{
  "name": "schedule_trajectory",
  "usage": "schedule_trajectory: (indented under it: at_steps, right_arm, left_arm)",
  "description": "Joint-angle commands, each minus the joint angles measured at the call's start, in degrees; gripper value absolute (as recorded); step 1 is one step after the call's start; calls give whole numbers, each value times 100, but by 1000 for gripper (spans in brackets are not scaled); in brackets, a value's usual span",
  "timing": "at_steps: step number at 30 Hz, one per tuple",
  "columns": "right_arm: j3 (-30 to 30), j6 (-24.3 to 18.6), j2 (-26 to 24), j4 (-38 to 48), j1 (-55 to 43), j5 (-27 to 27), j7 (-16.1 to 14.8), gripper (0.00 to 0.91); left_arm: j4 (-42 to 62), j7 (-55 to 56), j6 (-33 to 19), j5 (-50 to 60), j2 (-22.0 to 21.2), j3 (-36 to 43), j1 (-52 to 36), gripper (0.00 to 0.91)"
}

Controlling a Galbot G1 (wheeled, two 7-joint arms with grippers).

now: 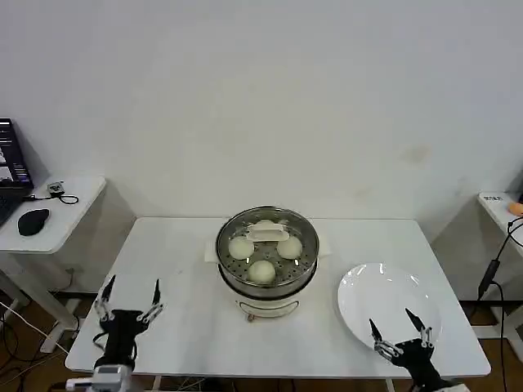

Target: Take steamed baozi put them in steamer then cover it.

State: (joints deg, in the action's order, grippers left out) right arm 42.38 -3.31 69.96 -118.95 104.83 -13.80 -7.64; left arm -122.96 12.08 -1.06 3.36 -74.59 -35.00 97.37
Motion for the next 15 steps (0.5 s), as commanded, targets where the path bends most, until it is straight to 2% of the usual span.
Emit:
schedule_trajectory:
  at_steps: [1, 5, 11, 15]
  right_arm:
    - [-204, 16, -268, -42, 120, -283, 134, 907]
    - [-247, 44, -234, -66, 112, -220, 112, 907]
    - [-338, 124, -204, -151, 144, -117, 133, 907]
    - [-446, 136, -173, -169, 143, -3, 255, 907]
  left_arm:
    - [117, 148, -312, -1157, -43, -486, 697, 907]
    - [161, -56, -483, -1145, -72, -483, 695, 907]
    - [136, -137, -437, -1186, -100, -417, 731, 907]
    - [155, -128, -381, -1162, -107, -387, 728, 907]
